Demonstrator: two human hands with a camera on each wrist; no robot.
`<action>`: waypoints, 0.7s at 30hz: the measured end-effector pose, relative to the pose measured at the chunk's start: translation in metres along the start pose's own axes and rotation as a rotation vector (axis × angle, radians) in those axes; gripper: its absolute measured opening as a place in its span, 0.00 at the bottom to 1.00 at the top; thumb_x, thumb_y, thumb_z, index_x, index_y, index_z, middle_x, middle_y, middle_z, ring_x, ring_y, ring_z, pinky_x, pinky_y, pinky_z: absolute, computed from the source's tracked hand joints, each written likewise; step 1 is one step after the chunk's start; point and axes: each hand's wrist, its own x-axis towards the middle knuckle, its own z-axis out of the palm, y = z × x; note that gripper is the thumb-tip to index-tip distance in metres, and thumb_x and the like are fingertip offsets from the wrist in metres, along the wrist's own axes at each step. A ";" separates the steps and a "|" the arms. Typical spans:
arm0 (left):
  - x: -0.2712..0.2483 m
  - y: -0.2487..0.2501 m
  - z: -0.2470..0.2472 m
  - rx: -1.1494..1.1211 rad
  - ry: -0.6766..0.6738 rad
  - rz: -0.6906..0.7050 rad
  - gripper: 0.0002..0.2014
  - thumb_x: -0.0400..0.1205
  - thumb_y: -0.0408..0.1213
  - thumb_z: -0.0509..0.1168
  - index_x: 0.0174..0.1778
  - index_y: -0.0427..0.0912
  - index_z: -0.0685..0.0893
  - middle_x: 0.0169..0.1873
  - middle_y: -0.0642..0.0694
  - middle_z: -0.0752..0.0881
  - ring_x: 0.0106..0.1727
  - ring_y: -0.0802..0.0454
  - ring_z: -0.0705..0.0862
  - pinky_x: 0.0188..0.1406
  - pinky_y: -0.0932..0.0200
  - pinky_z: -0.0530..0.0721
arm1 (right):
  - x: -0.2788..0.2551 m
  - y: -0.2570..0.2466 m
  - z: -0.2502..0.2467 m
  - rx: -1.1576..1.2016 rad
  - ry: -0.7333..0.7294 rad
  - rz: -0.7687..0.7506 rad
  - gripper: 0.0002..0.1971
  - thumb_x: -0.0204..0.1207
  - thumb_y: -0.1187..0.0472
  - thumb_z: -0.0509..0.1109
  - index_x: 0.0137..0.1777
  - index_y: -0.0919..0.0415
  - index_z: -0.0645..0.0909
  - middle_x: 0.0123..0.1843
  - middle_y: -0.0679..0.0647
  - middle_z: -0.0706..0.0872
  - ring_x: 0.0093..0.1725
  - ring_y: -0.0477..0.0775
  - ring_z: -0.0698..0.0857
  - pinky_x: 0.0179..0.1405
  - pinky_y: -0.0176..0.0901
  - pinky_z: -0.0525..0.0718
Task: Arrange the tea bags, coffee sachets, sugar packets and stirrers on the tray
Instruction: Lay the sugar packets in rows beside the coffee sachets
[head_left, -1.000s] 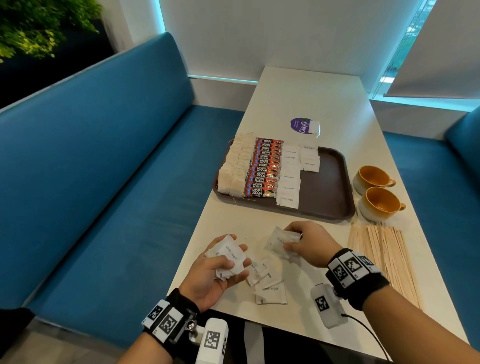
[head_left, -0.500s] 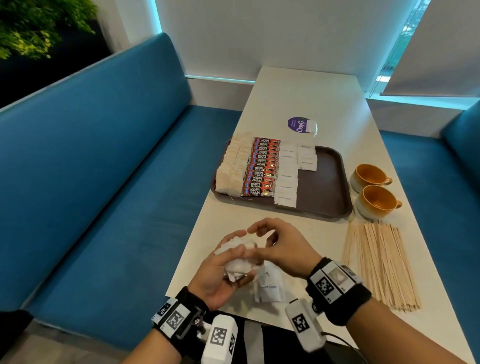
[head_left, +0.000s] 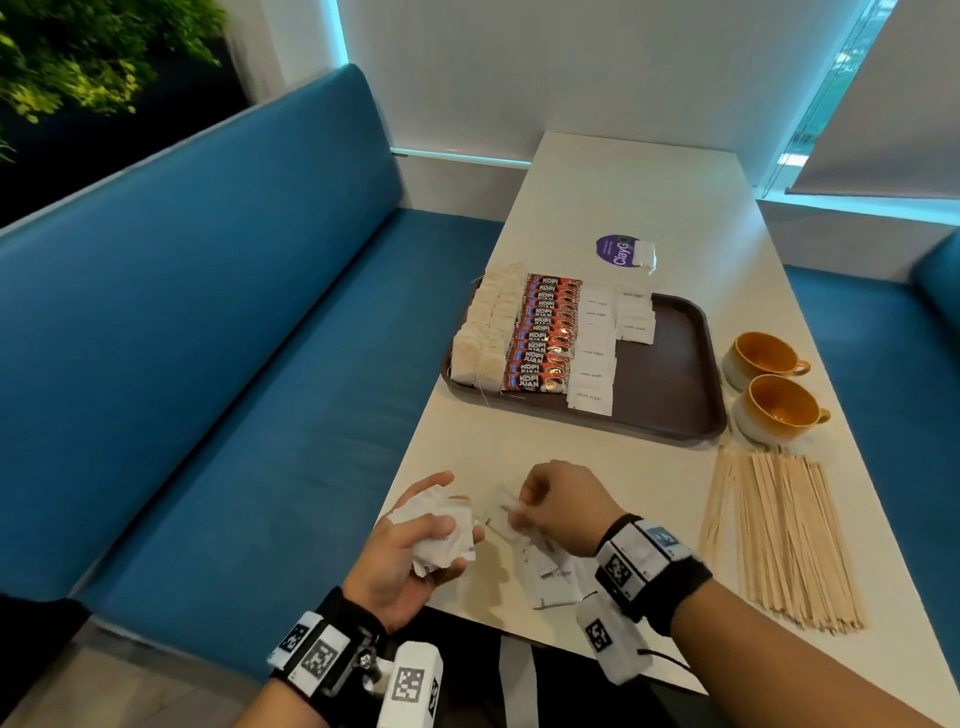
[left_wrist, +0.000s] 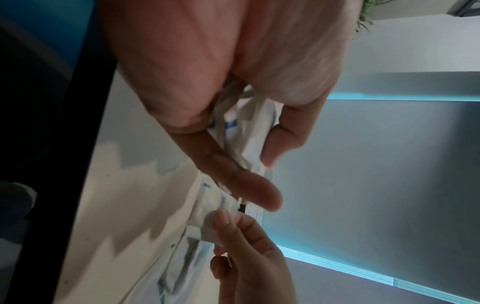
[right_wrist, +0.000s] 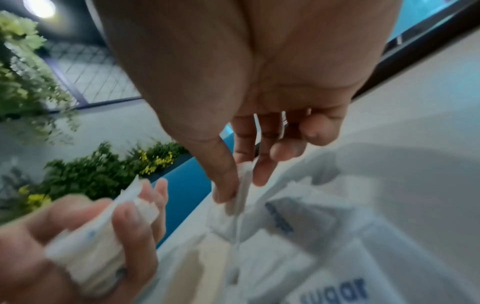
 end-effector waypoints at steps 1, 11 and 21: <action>0.000 0.000 0.000 0.008 -0.003 -0.004 0.32 0.67 0.23 0.71 0.68 0.47 0.85 0.52 0.38 0.86 0.50 0.33 0.89 0.24 0.56 0.85 | 0.000 0.003 -0.003 0.068 0.018 -0.008 0.10 0.70 0.52 0.84 0.41 0.52 0.85 0.42 0.47 0.89 0.43 0.48 0.86 0.40 0.37 0.82; 0.006 -0.008 0.000 -0.035 -0.046 -0.030 0.31 0.69 0.26 0.71 0.70 0.47 0.84 0.59 0.38 0.87 0.54 0.32 0.88 0.29 0.54 0.88 | -0.023 0.036 -0.022 -0.135 -0.039 -0.022 0.19 0.72 0.47 0.80 0.61 0.45 0.82 0.53 0.45 0.84 0.52 0.48 0.84 0.54 0.40 0.83; 0.003 -0.007 0.005 -0.002 -0.014 -0.059 0.26 0.73 0.32 0.75 0.69 0.48 0.85 0.58 0.37 0.88 0.56 0.32 0.89 0.31 0.51 0.89 | -0.014 0.037 -0.015 -0.214 -0.024 0.051 0.23 0.64 0.45 0.85 0.56 0.47 0.81 0.55 0.47 0.82 0.54 0.48 0.80 0.55 0.44 0.85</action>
